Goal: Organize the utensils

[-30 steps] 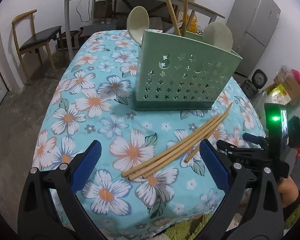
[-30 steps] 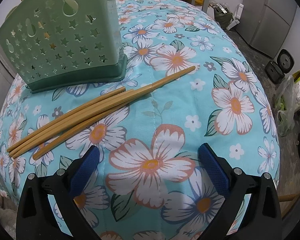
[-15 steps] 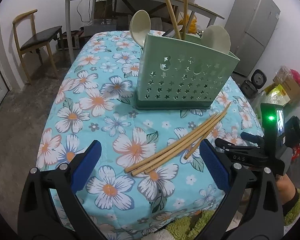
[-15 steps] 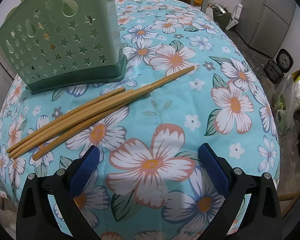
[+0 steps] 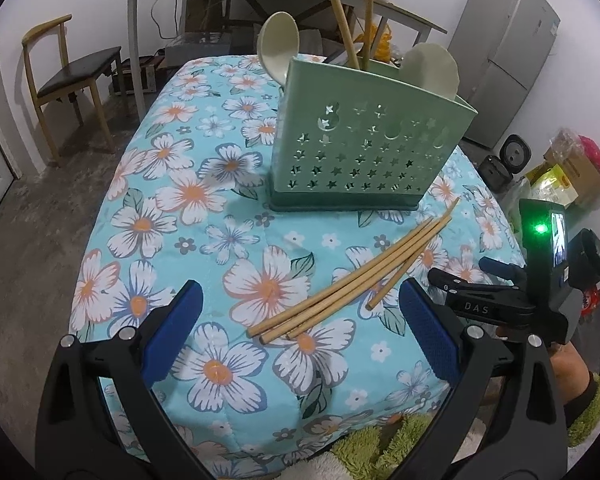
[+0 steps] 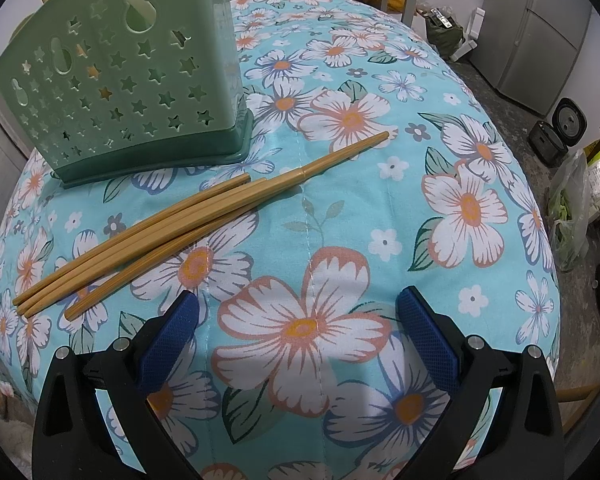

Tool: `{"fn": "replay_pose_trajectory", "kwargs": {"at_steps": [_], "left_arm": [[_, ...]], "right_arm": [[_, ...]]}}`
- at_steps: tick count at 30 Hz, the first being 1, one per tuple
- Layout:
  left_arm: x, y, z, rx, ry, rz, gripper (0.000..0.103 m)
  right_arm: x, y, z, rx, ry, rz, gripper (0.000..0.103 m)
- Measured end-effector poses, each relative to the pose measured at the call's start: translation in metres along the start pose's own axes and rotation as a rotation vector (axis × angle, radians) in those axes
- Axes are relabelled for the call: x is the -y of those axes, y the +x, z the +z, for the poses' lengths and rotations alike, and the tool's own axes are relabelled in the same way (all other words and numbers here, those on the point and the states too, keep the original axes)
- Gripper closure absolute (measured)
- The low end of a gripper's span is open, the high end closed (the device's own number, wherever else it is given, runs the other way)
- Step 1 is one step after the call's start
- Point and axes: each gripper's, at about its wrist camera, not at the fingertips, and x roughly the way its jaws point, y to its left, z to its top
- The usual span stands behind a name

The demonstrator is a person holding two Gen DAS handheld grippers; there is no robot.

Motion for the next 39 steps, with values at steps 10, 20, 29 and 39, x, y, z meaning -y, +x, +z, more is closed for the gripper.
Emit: {"fn": "replay_pose_trajectory", "kwargs": {"at_steps": [10, 20, 29, 39], "left_arm": [[-0.004, -0.008, 0.001, 0.027, -0.018, -0.023, 0.008], [-0.005, -0.007, 0.002, 0.026, -0.028, -0.070, 0.008], [-0.004, -0.003, 0.003, 0.015, -0.028, -0.122, 0.008], [0.001, -0.008, 0.012, 0.077, 0.019, -0.194, 0.008]], "right_arm": [[0.000, 0.000, 0.000, 0.003, 0.000, 0.001, 0.006], [0.000, 0.000, -0.001, 0.004, 0.000, 0.001, 0.006], [-0.001, -0.001, -0.002, 0.004, 0.000, 0.000, 0.006], [0.005, -0.010, -0.005, 0.039, 0.036, 0.050, 0.006]]}}
